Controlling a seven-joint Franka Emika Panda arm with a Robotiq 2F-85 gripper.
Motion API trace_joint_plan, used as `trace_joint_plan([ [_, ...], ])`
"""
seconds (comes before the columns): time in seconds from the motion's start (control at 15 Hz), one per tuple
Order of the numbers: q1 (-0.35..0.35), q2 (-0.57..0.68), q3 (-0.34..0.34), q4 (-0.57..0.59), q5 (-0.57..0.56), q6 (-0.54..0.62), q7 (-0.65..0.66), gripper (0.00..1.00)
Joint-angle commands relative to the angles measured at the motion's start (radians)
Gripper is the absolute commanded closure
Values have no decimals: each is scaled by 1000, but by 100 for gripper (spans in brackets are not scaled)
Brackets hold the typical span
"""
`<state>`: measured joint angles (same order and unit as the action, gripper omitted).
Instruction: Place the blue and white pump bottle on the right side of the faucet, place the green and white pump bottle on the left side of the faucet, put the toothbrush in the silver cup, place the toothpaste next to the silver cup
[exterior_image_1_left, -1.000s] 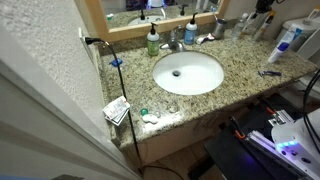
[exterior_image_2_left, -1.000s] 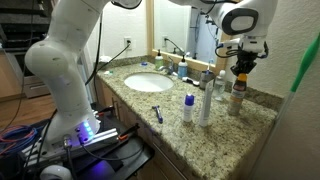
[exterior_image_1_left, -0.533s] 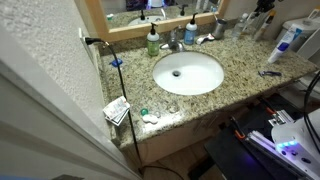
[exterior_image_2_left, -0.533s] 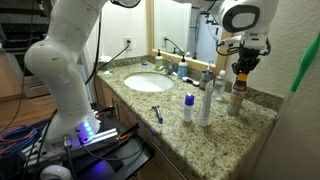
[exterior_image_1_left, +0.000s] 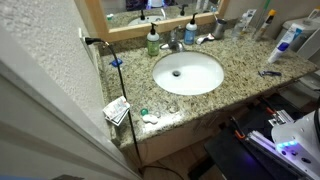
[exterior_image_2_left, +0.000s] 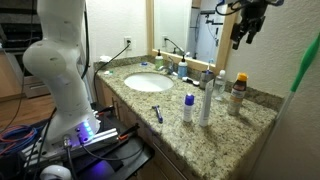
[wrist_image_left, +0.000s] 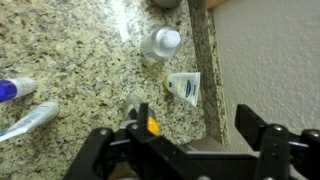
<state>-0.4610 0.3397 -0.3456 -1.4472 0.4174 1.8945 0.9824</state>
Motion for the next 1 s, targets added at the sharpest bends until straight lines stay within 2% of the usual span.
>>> trace_joint_plan([
  [0.0, -28, -170, 0, -73, 15, -186, -179, 0],
  [0.13, -40, -222, -21, -75, 35, -309, -271, 0],
  [0.2, -59, -210, -39, -37, 76, -388, -312, 0],
  [0.27, -20, -187, -42, -17, 30, -315, -225, 0],
  [0.47, -38, -214, -62, -18, 62, -382, -284, 0],
  [0.53, -17, -226, -49, -38, 26, -383, -297, 0],
  [0.67, 43, -337, 5, -177, -77, -369, -335, 0],
  [0.93, 152, -484, 69, -359, -200, -365, -376, 0],
])
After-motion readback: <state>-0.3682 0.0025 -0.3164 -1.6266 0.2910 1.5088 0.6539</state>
